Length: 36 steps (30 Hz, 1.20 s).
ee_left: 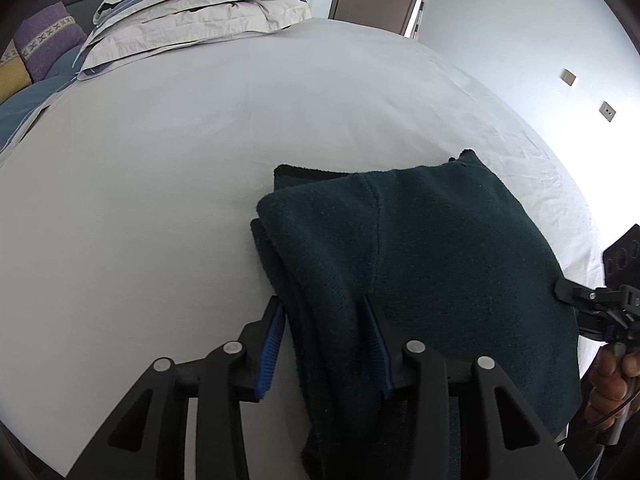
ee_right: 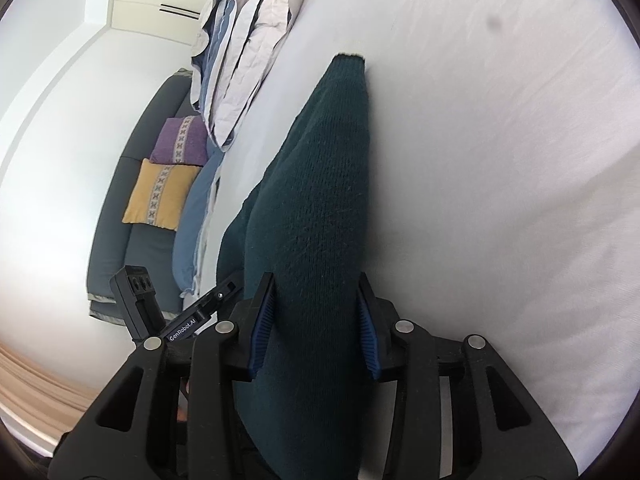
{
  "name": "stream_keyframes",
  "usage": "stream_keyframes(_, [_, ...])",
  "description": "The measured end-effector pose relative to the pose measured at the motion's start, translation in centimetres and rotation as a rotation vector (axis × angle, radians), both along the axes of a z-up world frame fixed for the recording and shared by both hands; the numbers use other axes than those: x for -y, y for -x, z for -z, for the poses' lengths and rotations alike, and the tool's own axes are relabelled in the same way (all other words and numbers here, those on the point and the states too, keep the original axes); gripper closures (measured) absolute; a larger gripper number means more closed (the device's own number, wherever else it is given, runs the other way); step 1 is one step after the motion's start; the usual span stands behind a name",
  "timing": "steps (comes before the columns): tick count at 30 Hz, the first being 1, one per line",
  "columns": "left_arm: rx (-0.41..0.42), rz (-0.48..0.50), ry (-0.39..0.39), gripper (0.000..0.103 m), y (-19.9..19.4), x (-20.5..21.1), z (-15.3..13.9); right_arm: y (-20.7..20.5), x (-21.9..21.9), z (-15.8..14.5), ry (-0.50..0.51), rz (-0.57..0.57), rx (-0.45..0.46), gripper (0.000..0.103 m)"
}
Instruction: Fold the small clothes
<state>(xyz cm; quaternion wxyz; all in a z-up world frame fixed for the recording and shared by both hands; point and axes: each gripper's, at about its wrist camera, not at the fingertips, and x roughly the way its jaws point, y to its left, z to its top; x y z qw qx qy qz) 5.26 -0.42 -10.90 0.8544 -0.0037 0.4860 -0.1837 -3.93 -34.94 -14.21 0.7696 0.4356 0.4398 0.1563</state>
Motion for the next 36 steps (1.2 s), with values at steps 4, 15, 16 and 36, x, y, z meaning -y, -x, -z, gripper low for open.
stream_keyframes(4, [0.006, -0.01, -0.007, 0.053, -0.2, 0.4, 0.1, 1.0, 1.9, -2.0, 0.045, 0.067, 0.013, 0.065])
stream_keyframes(15, [0.046, -0.066, -0.043, 0.049, 0.1, -0.6, -1.2, -3.9, -2.3, -6.0, 0.025, -0.076, 0.102, 0.065])
stream_keyframes(16, [0.071, -0.094, -0.062, 0.049, 0.4, -1.0, -1.9, -4.4, -2.9, -5.9, 0.028, -0.09, 0.1, 0.065])
stream_keyframes(36, [0.08, -0.032, 0.024, 0.029, 7.4, -0.1, 0.8, 5.7, -4.7, -1.2, -0.086, -0.185, 0.056, 0.061])
